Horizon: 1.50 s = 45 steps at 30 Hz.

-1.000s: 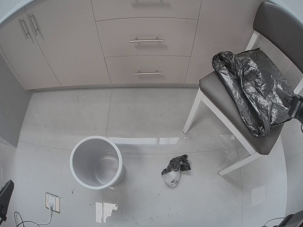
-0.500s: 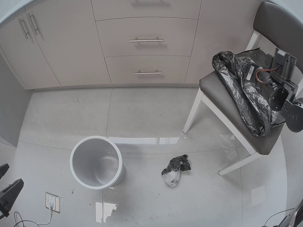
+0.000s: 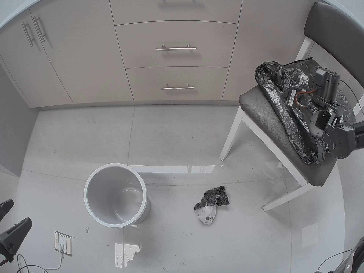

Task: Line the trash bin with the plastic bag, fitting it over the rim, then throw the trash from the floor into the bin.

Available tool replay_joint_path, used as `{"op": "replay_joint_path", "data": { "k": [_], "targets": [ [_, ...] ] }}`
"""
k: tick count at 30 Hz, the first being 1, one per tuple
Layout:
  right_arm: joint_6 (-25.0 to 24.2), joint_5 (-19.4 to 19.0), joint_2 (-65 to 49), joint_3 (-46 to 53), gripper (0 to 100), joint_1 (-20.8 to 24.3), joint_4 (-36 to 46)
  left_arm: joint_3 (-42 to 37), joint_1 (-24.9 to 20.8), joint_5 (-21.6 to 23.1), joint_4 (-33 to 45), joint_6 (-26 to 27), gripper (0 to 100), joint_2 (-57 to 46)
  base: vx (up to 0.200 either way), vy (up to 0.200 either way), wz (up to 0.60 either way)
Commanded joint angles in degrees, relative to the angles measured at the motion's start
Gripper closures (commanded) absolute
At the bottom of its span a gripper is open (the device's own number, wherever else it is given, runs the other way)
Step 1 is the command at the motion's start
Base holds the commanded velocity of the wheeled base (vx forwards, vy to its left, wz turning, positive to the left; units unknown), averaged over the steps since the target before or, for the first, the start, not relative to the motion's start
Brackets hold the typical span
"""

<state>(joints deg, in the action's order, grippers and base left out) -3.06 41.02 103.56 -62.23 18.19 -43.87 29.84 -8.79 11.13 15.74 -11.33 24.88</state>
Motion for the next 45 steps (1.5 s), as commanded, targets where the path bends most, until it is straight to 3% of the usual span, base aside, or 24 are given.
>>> {"op": "replay_joint_path", "data": {
  "k": [1, 38, 39, 45],
  "targets": [
    [0.2, 0.6, 1.7, -1.0, 0, -1.0, -0.1, -0.4, 0.0, -0.1, -0.2, 0.0, 0, -0.4, 0.000, 0.000, 0.00],
    [0.4, 2.4, 9.5, -4.8, 0, -4.5, -3.0, -0.8, -0.2, 0.3, -0.3, 0.1, 0, -0.1, 0.000, 0.000, 0.00],
    [0.4, 2.4, 9.5, -4.8, 100, -4.5, -3.0, -0.8, -0.2, 0.3, -0.3, 0.1, 0, -0.1, 0.000, 0.000, 0.00],
    [0.3, 2.4, 9.8, -4.9, 100, -4.6, -2.7, -0.8, -0.2, 0.3, -0.3, 0.1, 0, -0.2, 0.000, 0.000, 0.00]
  ]
}}
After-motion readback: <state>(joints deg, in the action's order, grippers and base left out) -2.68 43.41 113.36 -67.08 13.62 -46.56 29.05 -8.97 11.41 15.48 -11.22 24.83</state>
